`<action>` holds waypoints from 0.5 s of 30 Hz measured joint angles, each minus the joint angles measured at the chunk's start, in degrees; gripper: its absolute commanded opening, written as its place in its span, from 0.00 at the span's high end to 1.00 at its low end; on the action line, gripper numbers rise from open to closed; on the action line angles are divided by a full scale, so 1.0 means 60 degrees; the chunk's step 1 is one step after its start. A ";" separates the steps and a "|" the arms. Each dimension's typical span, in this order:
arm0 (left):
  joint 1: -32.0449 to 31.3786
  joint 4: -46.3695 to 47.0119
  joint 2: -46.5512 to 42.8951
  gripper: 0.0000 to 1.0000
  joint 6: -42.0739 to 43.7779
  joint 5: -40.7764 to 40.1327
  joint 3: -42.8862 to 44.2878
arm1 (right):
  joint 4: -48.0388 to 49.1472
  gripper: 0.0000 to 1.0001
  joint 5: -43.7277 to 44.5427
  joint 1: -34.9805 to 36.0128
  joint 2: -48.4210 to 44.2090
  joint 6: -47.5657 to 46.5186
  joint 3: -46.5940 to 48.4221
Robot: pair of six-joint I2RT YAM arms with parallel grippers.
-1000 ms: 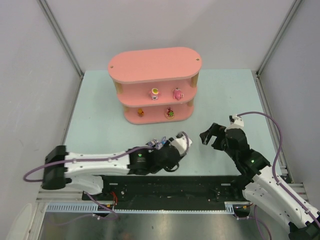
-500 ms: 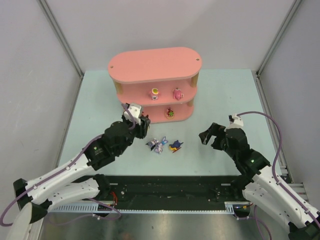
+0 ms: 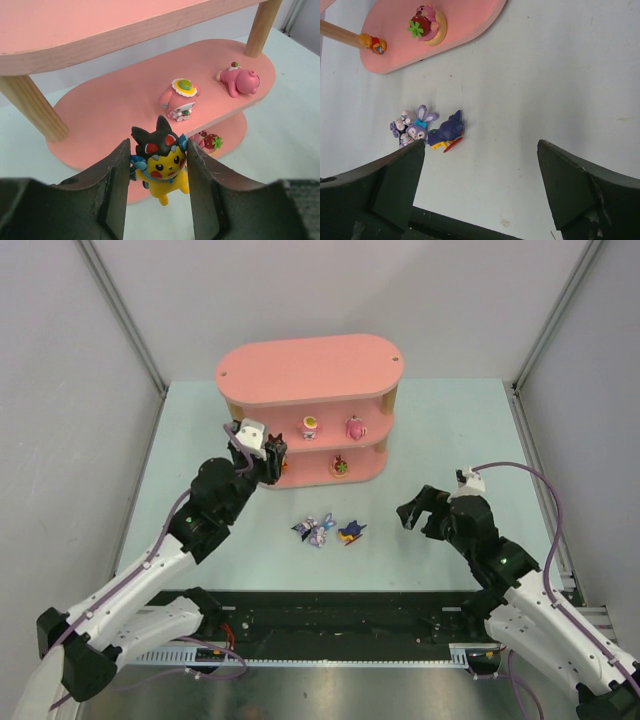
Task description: Place and organize the plastic toys onto the shelf
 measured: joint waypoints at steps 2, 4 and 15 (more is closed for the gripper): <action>0.0138 0.0262 0.0240 1.00 0.0186 0.0211 0.0000 | 0.0087 0.00 -0.0007 -0.0018 0.0073 -0.0044 0.0000; 0.0284 0.0441 0.0455 1.00 0.0368 0.0408 0.0000 | 0.0146 0.01 -0.0036 -0.0036 0.0127 -0.0109 0.0000; 0.1402 0.1847 0.1231 1.00 0.0871 0.1519 -0.0004 | 0.0382 0.00 -0.0335 -0.0244 0.0277 -0.0291 0.0000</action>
